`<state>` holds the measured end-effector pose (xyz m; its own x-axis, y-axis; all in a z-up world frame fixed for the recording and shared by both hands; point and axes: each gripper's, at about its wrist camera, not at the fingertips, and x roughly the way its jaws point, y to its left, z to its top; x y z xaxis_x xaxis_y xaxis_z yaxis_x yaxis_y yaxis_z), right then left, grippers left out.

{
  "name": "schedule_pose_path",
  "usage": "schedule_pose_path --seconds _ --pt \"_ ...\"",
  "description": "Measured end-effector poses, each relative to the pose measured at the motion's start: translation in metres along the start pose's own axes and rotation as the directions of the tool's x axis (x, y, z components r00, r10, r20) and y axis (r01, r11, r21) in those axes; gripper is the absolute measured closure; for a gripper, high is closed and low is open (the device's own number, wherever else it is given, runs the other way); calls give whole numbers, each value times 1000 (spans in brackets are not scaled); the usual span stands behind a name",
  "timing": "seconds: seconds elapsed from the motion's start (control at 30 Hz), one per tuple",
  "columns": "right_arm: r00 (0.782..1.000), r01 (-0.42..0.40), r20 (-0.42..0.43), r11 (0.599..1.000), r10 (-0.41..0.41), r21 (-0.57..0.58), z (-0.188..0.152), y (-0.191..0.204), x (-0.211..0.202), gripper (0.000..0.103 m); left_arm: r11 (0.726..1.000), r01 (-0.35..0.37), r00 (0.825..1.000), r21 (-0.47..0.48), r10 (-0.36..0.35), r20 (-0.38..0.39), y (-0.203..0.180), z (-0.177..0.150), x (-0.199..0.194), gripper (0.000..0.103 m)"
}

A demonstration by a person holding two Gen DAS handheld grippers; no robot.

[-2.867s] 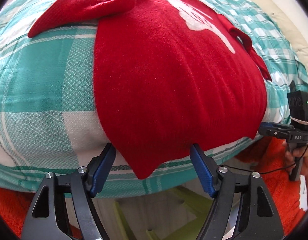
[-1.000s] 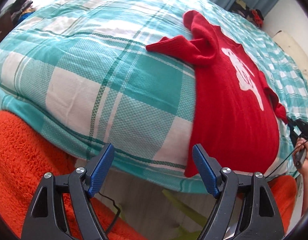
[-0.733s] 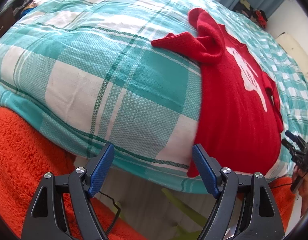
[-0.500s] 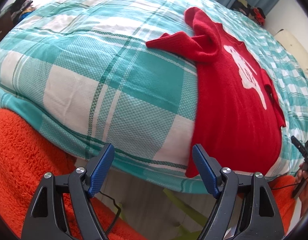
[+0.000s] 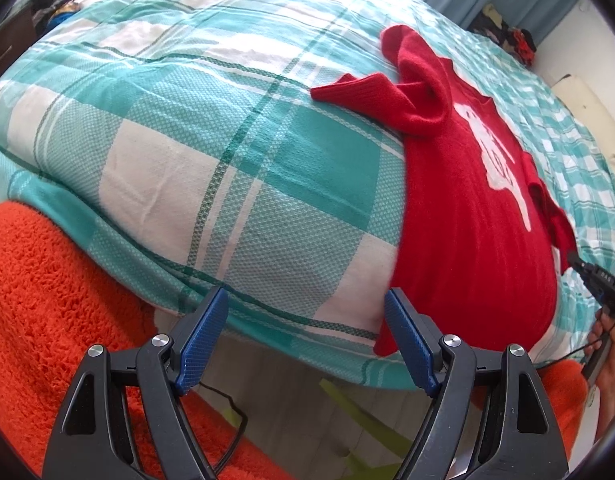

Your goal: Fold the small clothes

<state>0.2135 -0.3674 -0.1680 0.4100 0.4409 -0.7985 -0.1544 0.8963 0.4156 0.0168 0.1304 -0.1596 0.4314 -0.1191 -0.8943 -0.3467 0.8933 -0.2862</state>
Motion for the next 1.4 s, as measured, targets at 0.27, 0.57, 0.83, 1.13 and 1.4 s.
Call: schedule_pose_path --seconds 0.27,0.57,0.83,1.13,1.4 --pt "977 201 52 975 -207 95 55 -126 -87 97 1000 -8 1000 5 8 -24 -6 2 7 21" --pt "984 148 35 913 -174 379 48 -236 -89 72 995 -66 997 75 70 -42 -20 1 13 21" --pt "990 38 103 871 -101 491 19 -260 -80 55 993 -88 993 81 93 -67 -23 1 21 21" --pt "950 -217 310 667 -22 713 10 -304 -65 45 988 -119 989 99 127 -75 -25 0 24 21" --pt "920 -356 383 582 83 731 29 -320 -59 47 985 -137 986 109 146 -80 -32 4 29 21"
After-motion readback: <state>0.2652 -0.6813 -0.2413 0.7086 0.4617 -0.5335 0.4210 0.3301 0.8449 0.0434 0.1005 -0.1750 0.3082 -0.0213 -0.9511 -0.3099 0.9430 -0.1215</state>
